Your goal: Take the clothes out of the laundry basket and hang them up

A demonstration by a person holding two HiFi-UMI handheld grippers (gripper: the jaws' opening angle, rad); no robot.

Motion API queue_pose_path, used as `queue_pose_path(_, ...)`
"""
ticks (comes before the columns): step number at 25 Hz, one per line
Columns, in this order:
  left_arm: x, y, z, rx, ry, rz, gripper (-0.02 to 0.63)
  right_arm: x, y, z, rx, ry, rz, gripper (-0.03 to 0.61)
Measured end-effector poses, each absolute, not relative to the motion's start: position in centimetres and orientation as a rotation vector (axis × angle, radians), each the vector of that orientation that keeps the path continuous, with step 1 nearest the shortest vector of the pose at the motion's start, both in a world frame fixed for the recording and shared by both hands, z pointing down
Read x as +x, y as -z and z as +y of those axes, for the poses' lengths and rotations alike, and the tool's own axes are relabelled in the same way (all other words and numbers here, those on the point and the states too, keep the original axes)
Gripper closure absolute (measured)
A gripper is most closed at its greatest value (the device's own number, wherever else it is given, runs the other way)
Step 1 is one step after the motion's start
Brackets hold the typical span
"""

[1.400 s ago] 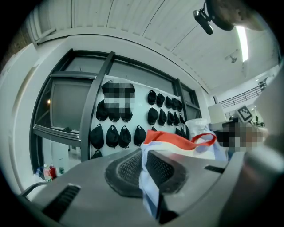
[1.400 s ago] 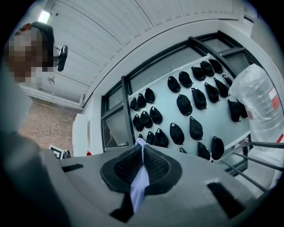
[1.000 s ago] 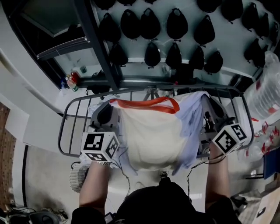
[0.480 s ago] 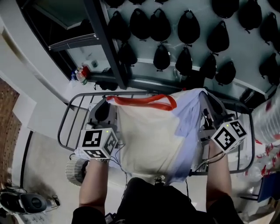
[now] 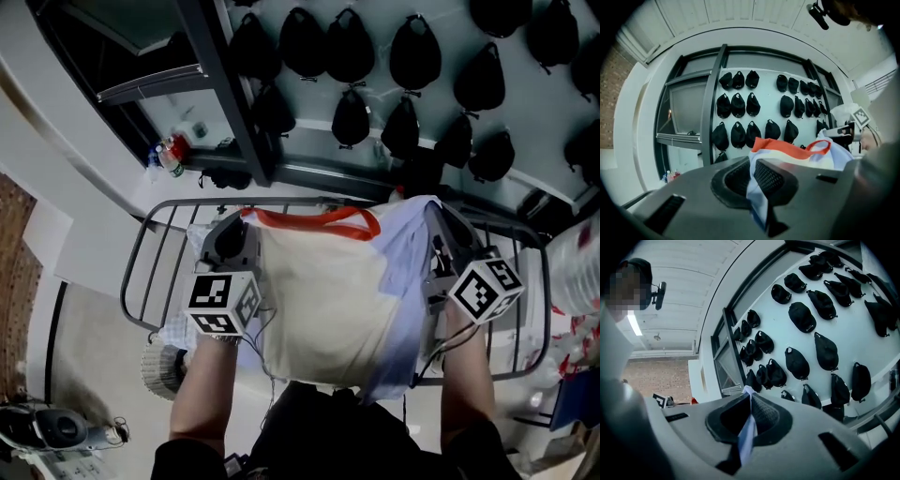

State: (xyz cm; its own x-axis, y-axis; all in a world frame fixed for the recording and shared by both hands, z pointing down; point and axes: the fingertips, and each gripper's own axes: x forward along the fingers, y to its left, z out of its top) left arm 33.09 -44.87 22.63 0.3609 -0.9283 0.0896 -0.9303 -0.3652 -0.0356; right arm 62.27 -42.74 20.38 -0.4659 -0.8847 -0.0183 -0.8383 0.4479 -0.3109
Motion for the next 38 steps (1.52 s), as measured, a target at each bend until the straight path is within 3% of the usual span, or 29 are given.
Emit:
queue_pose_path(24, 35.3, -40.4, -52.7, 2.495, -0.452, -1.416, 0.598, 62.1, -36.3, -48.8, -1.887, 0.680, 2.516, 0.565)
queue_pose_path(38, 35.0, -45.1, -53.1, 2.449, -0.557, -1.405, 0.595, 62.2, -41.3, -49.1, -1.973, 0.799, 2.527, 0.554)
